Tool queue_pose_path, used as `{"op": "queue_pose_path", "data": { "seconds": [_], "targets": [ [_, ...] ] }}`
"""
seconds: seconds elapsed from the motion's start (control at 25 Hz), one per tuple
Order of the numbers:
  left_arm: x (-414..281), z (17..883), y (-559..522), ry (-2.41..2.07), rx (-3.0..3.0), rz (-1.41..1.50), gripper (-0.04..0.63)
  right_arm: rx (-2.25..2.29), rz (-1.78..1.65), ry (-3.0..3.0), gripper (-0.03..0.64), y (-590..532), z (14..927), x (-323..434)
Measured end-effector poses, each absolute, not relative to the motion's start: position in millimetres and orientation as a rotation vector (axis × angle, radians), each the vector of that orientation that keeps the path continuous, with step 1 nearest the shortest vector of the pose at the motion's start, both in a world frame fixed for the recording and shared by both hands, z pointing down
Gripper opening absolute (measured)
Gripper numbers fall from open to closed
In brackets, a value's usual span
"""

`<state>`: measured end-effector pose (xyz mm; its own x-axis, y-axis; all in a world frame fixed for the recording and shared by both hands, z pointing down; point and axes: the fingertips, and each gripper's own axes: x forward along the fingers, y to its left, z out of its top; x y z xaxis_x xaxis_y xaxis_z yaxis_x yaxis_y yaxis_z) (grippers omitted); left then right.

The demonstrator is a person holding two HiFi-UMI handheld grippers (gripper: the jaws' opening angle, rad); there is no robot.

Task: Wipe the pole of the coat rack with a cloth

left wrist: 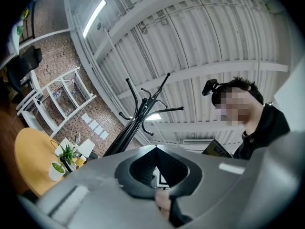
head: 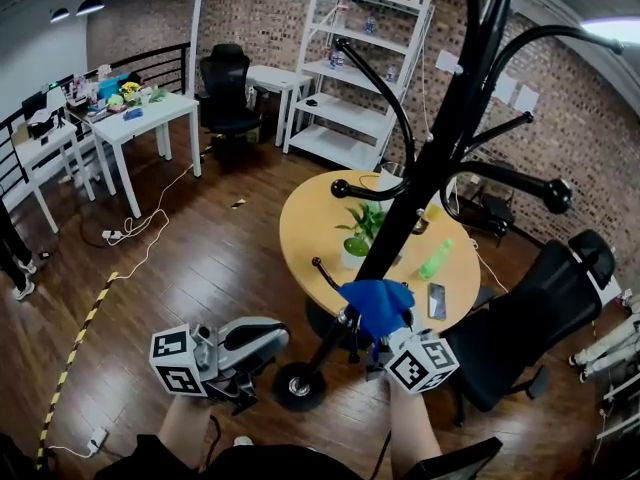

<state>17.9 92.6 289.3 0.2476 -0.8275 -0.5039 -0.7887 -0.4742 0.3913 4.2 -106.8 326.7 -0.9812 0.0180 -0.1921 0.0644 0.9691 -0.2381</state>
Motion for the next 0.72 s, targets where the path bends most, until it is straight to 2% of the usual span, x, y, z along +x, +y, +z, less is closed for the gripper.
{"op": "queue_pose_path", "data": {
  "seconds": [0.44,0.72],
  "targets": [
    [7.9,269.3,97.2,-1.629,2.510,-1.040,0.000,0.036,0.212,2.552,0.023,-86.9,94.0,13.1],
    [9.2,257.5,97.3,-1.626,2.563,-1.018,0.000,0.170,0.359,2.268,0.023,-10.8,24.5,105.8]
  ]
}}
